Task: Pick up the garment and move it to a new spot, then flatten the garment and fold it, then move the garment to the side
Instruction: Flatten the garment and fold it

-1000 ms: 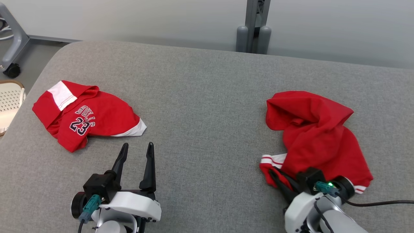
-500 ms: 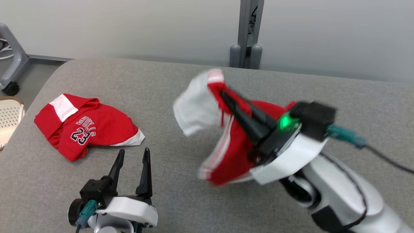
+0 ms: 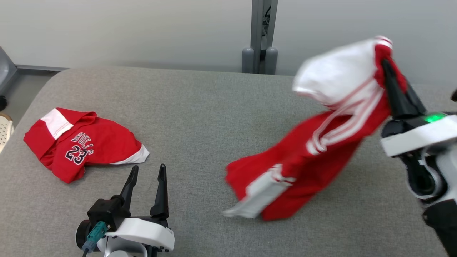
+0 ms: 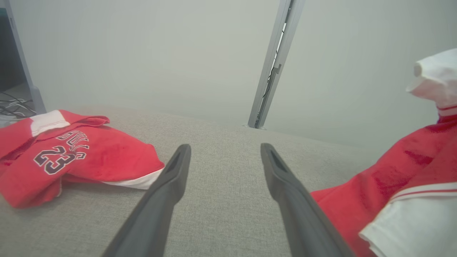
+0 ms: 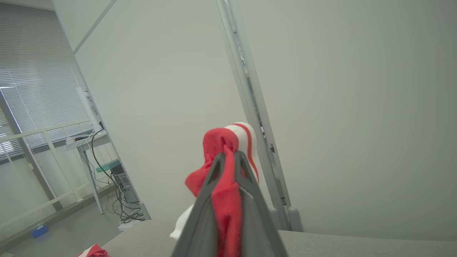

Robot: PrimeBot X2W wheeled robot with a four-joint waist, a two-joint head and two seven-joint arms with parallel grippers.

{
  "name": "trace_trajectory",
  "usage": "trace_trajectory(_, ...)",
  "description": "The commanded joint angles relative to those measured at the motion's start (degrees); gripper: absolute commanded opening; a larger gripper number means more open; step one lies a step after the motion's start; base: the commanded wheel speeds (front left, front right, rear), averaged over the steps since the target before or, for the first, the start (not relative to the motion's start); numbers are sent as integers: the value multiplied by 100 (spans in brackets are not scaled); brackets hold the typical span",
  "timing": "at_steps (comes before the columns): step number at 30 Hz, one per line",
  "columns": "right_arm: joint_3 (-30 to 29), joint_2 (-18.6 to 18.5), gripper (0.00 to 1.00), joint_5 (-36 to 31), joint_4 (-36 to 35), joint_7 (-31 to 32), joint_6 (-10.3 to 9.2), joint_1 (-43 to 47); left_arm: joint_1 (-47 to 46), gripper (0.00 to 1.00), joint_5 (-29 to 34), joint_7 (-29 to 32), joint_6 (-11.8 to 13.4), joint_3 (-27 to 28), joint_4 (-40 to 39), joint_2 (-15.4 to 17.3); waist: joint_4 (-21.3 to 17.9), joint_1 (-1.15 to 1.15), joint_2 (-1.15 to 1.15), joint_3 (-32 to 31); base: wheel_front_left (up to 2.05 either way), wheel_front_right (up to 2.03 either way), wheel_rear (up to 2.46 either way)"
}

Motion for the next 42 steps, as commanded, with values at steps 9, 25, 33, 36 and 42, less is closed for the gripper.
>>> trace_trajectory(9, -723, -601, 0, 46, 2263, -9, 3, -65, -277, 100, 37, -20, 14, -95, 20, 23, -189, 0, 0, 437, 0, 0, 0)
trace_trajectory(25, -720, -632, 100, -824, 3745, -8, 3, -683, -295, 100, 67, -20, 10, -102, 58, 21, -653, 0, 0, 277, 0, 0, 0)
trace_trajectory(33, -1474, -166, 100, -1733, 1332, -10, 3, 222, -292, 100, 102, -20, -23, -42, -61, 23, -934, 0, 0, 90, 0, 0, 0)
trace_trajectory(36, -1666, 138, 100, -2432, 247, -9, 2, 884, -298, 100, 63, -20, -8, 10, -157, 24, -1011, 0, 0, 53, 0, 0, 0)
trace_trajectory(42, -1645, 821, 100, -2985, -926, -10, 2, 2028, -279, 100, -2, -20, 30, 74, -307, 23, -1083, 0, 0, 16, 0, 0, 0)
